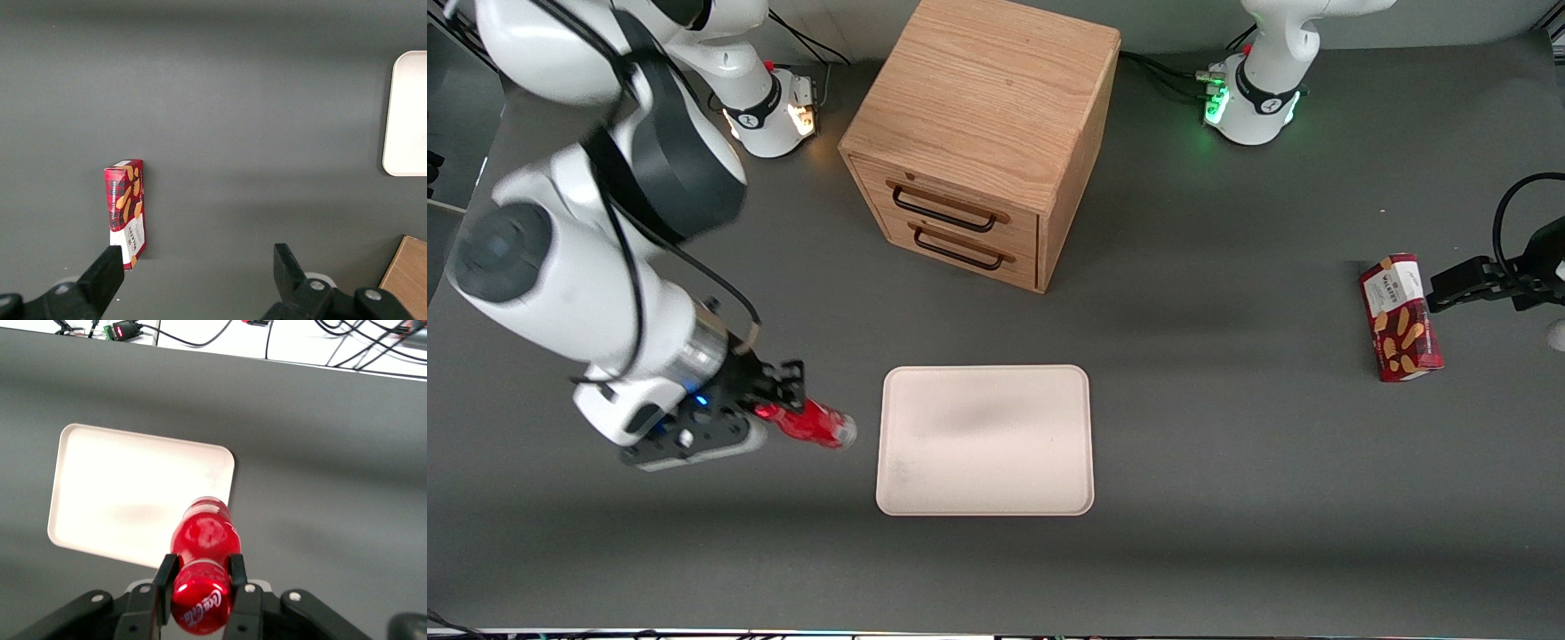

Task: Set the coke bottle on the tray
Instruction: 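Lift the bottle and carry it with the right gripper toward the white tray, then lower the bottle onto the tray corner and open the right gripper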

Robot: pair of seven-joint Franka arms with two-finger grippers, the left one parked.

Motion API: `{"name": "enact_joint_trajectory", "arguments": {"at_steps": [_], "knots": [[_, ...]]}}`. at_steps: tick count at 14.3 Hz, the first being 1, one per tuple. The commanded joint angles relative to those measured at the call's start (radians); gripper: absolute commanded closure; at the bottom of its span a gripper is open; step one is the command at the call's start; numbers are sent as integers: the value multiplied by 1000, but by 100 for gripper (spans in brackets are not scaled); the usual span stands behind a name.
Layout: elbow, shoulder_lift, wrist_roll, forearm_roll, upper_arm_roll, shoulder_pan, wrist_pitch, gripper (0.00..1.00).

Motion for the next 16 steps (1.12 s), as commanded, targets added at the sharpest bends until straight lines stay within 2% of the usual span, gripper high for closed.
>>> {"name": "enact_joint_trajectory", "arguments": {"at_steps": [1,2,4,7,16], "knots": [[28,95,15,-73,17,22,102,100],[27,120,14,-112,19,37,134,100],[25,167,5,-134,33,45,185,100],[16,217,3,-202,36,73,226,100],[-13,275,5,-219,34,88,277,100]]}}
